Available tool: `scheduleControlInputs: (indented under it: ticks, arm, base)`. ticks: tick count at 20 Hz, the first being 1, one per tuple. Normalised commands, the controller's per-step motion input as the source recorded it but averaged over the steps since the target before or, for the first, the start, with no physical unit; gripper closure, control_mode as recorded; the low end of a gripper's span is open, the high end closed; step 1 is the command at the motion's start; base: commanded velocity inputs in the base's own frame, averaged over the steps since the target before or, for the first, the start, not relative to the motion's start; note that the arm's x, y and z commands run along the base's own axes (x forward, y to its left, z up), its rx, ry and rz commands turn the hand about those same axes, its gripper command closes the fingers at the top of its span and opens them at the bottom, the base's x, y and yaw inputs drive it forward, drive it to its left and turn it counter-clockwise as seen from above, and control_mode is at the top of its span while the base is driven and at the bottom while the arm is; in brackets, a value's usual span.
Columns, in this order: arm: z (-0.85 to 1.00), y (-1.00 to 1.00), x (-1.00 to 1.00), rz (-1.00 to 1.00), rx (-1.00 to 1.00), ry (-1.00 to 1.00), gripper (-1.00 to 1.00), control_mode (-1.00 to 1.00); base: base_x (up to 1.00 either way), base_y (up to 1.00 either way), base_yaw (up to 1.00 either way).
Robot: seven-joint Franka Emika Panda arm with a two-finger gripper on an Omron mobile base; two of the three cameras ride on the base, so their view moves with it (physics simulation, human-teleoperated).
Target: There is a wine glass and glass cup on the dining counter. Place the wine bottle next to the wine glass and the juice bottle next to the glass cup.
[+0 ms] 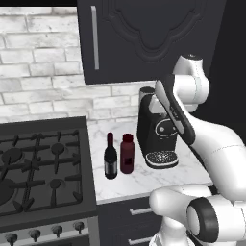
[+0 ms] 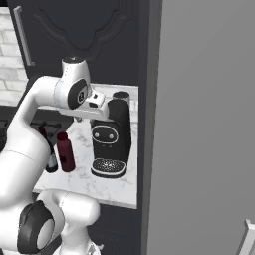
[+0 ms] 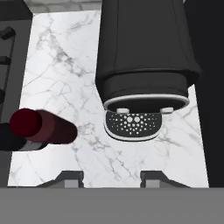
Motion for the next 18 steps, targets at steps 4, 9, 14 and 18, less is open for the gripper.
scheduleControlInputs:
  ticks: [4, 9, 14, 18]
  arm:
    - [-0.02, 0.05, -0.16, 0.00, 0.00, 0.00, -1.00, -1.00]
    - [-0.05, 0.22, -0.32, 0.00, 0.00, -0.03, -1.00, -1.00]
    - [-0.13, 0.42, -0.12, -0.06, 0.00, 0.00, -1.00, -1.00]
    - [-0.17, 0.44, 0.05, -0.08, 0.00, 0.00, -1.00, -1.00]
  base:
    - [0.00, 0.00, 0.00]
    - [0.00, 0.00, 0.00]
    - [0.00, 0.00, 0.00]
    - [0.00, 0.00, 0.00]
